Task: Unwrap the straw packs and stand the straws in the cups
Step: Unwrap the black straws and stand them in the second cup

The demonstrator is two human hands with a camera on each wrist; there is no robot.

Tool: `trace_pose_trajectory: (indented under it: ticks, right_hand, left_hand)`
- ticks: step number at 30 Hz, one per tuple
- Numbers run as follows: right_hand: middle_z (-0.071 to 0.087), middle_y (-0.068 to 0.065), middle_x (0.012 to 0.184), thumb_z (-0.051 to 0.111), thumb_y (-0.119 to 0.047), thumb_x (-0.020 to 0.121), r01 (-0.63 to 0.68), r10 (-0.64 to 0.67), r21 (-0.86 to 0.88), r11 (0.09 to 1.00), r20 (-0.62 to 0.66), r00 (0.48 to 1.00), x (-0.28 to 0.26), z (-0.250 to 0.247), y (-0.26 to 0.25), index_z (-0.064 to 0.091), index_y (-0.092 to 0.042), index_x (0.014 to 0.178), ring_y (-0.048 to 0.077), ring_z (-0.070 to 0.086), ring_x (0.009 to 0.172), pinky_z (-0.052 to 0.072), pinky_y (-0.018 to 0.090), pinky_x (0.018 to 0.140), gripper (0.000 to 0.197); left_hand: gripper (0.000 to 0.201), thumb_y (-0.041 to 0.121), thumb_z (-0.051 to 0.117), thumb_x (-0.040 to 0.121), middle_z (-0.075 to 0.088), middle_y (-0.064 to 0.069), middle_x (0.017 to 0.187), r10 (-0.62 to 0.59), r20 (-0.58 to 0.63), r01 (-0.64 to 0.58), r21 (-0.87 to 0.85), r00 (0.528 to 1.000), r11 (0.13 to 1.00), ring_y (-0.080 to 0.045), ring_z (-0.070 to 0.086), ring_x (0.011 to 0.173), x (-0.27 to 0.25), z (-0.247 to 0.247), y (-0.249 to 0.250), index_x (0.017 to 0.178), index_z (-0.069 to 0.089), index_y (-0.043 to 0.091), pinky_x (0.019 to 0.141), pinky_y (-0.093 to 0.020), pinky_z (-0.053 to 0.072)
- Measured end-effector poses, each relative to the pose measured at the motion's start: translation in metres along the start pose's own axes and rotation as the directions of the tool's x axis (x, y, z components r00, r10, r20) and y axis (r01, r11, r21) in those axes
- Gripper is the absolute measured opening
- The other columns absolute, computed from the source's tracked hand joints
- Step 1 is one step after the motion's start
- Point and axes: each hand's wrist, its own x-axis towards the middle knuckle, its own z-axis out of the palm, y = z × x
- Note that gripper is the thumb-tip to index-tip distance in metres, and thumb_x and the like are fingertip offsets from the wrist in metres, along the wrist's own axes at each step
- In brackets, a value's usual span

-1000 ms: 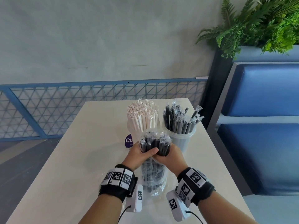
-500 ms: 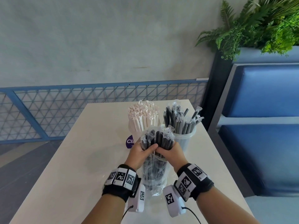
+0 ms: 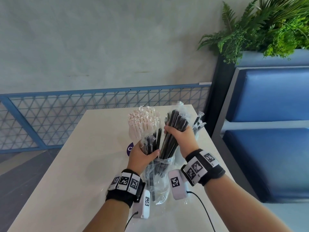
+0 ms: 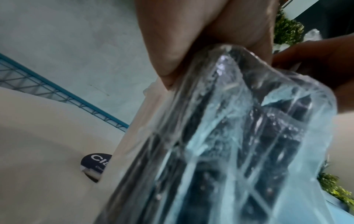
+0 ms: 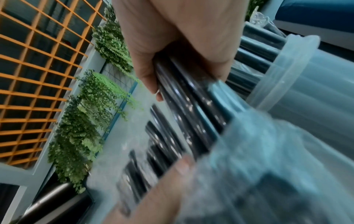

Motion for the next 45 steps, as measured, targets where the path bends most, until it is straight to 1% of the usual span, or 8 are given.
trace_pose_trajectory:
  ticks: [6,10,20,28,32,35,41,45]
  right_hand:
    - [0.061,0.006,0.071,0.064,-0.002,0.081,0.098,-0.077,0.163,0.982,-0.13,0.989,0.018,-0.011,-0.037,0.061,-0.008,0.08,0.017,0.061,0.062,0.055,0.031,0.061,0.007]
    - [0.061,0.0,0.069,0.064,-0.004,0.079,0.165,-0.135,0.131,0.978,-0.21,0.968,0.029,-0.018,-0.051,0.061,-0.007,0.082,0.017,0.06,0.067,0.053,0.038,0.071,0.005]
    - [0.068,0.007,0.087,0.07,-0.016,0.077,0.316,-0.331,-0.107,0.943,-0.412,0.849,0.047,-0.032,-0.077,0.064,-0.002,0.095,0.02,0.064,0.079,0.054,0.034,0.075,0.024]
    - [0.057,-0.01,0.071,0.068,-0.02,0.083,0.216,-0.278,-0.223,0.95,-0.298,0.913,0.043,-0.011,-0.031,0.059,-0.011,0.092,0.002,0.055,0.063,0.044,0.004,0.051,0.016]
    - [0.056,-0.011,0.072,0.067,-0.02,0.083,0.195,-0.254,-0.179,0.964,-0.418,0.872,0.048,-0.014,-0.028,0.059,-0.009,0.095,0.003,0.054,0.065,0.045,0.017,0.061,0.019]
    - [0.059,-0.005,0.079,0.068,-0.02,0.082,0.259,-0.306,-0.164,0.952,-0.458,0.835,0.054,-0.019,-0.033,0.06,-0.007,0.098,0.005,0.055,0.069,0.044,0.007,0.059,0.021]
    - [0.065,0.005,0.083,0.07,-0.027,0.081,0.061,-0.139,-0.284,0.957,-0.264,0.954,0.06,-0.015,0.007,0.06,-0.006,0.1,0.018,0.061,0.071,0.05,0.031,0.068,0.03]
    - [0.069,0.012,0.097,0.071,-0.022,0.08,-0.004,-0.058,-0.355,0.935,-0.163,0.985,0.058,-0.016,0.032,0.062,-0.003,0.106,0.026,0.065,0.091,0.054,0.034,0.081,0.033]
  left_hand:
    - [0.029,0.012,0.077,0.073,0.067,0.004,0.086,-0.012,-0.031,0.011,-0.03,0.999,0.999,-0.017,0.067,0.083,0.006,0.005,0.004,0.093,0.058,0.019,0.078,-0.03,0.055]
    - [0.025,0.014,0.076,0.075,0.065,0.009,0.078,0.007,-0.035,-0.007,-0.004,0.999,1.0,-0.003,0.063,0.072,0.008,0.006,0.005,0.086,0.057,0.024,0.06,-0.01,0.049]
    - [0.025,0.01,0.076,0.073,0.067,0.005,0.081,-0.026,-0.049,0.024,-0.048,0.998,0.999,-0.011,0.066,0.077,0.012,0.007,0.004,0.088,0.059,0.021,0.067,-0.018,0.05]
    - [0.032,0.007,0.077,0.073,0.061,0.009,0.083,0.01,-0.037,-0.011,-0.031,0.999,0.999,-0.001,0.058,0.076,0.012,0.006,0.012,0.097,0.057,0.015,0.061,-0.006,0.046]
    - [0.033,0.006,0.077,0.072,0.062,0.012,0.083,0.01,-0.03,-0.011,-0.056,0.999,0.998,0.001,0.059,0.078,0.012,0.005,0.011,0.097,0.057,0.017,0.062,-0.004,0.047]
    - [0.032,0.005,0.076,0.073,0.062,0.012,0.082,0.01,-0.032,-0.012,-0.063,0.999,0.998,0.001,0.059,0.076,0.012,0.004,0.012,0.094,0.056,0.018,0.059,-0.001,0.046]
    - [0.033,0.011,0.078,0.071,0.066,0.006,0.088,-0.022,-0.051,0.018,-0.078,0.998,0.997,-0.015,0.065,0.088,0.015,0.006,0.014,0.099,0.061,0.017,0.081,-0.026,0.051]
    - [0.033,0.013,0.079,0.071,0.065,0.009,0.087,-0.011,-0.063,0.007,-0.062,0.998,0.998,-0.014,0.064,0.087,0.015,0.007,0.016,0.096,0.059,0.02,0.08,-0.026,0.05]
